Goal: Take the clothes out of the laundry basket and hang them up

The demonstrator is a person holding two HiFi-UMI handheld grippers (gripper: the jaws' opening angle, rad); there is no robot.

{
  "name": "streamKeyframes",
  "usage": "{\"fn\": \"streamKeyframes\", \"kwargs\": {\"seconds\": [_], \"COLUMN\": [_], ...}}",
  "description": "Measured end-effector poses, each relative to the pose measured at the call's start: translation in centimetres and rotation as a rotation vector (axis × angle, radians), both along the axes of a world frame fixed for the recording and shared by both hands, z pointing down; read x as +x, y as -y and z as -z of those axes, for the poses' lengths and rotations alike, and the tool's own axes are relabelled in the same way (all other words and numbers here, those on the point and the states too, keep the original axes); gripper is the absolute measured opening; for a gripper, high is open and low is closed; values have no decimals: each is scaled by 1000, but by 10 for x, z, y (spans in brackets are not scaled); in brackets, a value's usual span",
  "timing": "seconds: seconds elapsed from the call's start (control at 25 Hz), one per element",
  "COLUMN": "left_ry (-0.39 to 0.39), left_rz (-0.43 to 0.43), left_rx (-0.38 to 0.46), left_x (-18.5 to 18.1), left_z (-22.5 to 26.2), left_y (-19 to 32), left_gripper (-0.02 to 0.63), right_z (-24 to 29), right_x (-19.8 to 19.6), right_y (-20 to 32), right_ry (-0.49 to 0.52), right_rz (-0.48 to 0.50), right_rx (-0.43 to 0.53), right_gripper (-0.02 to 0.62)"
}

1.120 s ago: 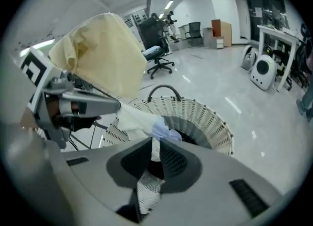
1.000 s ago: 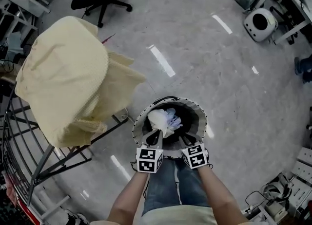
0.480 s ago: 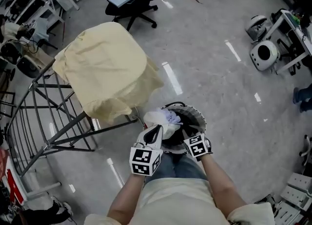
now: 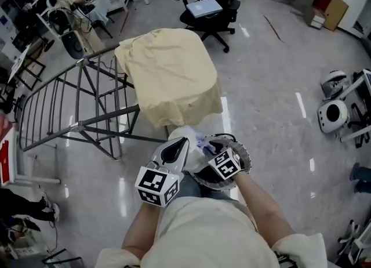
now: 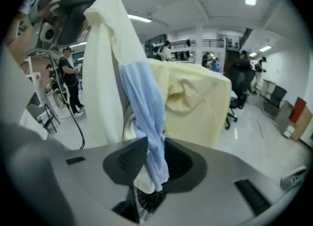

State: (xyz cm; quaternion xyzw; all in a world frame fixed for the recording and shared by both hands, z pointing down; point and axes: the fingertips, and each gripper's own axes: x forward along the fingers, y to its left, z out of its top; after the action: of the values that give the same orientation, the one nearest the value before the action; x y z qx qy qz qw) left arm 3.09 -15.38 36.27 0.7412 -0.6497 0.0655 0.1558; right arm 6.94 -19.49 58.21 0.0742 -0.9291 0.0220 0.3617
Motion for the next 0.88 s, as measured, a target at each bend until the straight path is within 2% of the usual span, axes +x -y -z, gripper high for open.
{"fn": "streamKeyframes", "kwargs": {"seconds": [0.16, 0.24, 0.4, 0.52, 0.6, 0.72, 0.88], "left_ry": [1, 26, 56, 59, 69, 78, 6], "left_rz": [97, 154, 253, 317, 368, 469, 585], "left_rx": [59, 68, 77, 98, 96, 61, -4], "left_x": [-29, -48, -77, -97, -113, -147, -196], "left_z": [16, 20, 28, 36, 38, 32, 8], "left_y": [-30, -45, -84, -116, -138, -180, -245], "left_gripper": [15, 15, 15, 15, 15, 15, 15], "right_z": [24, 42, 74, 80, 80, 83, 101], "right_x": [-53, -76, -110, -135, -151, -173, -210], "right_y": [-44, -66, -107, -141, -159, -175, -179], "right_ry": [52, 86, 146, 149, 145, 139, 154], "right_rz": [268, 389, 542, 649, 690, 704, 683], "right_rx": [30, 52, 87, 97, 112, 116, 116], "right_gripper": [112, 117, 117, 105, 47, 29, 21]}}
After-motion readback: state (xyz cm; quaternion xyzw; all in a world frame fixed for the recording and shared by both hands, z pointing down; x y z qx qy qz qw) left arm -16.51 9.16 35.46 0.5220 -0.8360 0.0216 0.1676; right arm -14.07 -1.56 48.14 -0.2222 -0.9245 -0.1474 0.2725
